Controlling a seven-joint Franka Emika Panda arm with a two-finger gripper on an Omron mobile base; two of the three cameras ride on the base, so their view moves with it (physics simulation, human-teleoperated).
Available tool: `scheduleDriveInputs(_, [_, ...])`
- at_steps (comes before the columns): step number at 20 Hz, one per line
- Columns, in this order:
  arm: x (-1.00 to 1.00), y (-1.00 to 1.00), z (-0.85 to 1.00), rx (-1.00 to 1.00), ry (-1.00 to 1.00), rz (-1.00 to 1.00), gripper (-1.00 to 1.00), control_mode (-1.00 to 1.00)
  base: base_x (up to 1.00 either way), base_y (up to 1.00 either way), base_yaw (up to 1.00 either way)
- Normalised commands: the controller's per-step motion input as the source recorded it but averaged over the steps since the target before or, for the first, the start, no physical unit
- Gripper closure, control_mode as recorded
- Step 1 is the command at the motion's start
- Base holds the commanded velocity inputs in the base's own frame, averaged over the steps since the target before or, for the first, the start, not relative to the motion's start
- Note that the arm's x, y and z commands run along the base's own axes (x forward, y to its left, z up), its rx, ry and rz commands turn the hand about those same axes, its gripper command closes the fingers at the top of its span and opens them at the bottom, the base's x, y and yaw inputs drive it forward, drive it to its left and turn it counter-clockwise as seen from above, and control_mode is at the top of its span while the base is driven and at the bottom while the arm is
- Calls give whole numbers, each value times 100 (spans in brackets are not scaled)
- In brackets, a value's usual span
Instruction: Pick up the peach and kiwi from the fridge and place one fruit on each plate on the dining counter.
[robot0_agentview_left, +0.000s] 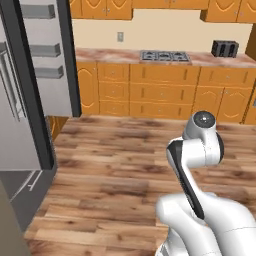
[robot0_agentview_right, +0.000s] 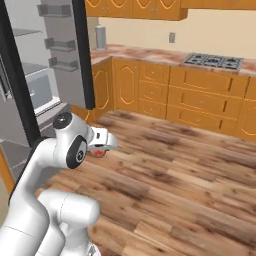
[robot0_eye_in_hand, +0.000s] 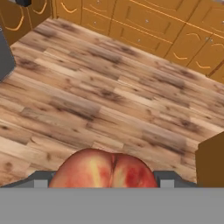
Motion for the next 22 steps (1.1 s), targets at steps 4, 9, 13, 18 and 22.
scheduleDriveInputs(4, [0, 0, 0, 0, 0, 0, 100, 100, -77, 0, -28])
scheduleDriveInputs(9, [0, 0, 0, 0, 0, 0, 100, 100, -75, -4, -14])
scheduleDriveInputs(13, [0, 0, 0, 0, 0, 0, 100, 100, -63, -23, -8])
scheduleDriveInputs(18, [0, 0, 0, 0, 0, 0, 100, 100, -57, -48, -2])
scheduleDriveInputs(22, [0, 0, 0, 0, 0, 0, 100, 100, -50, -61, 0])
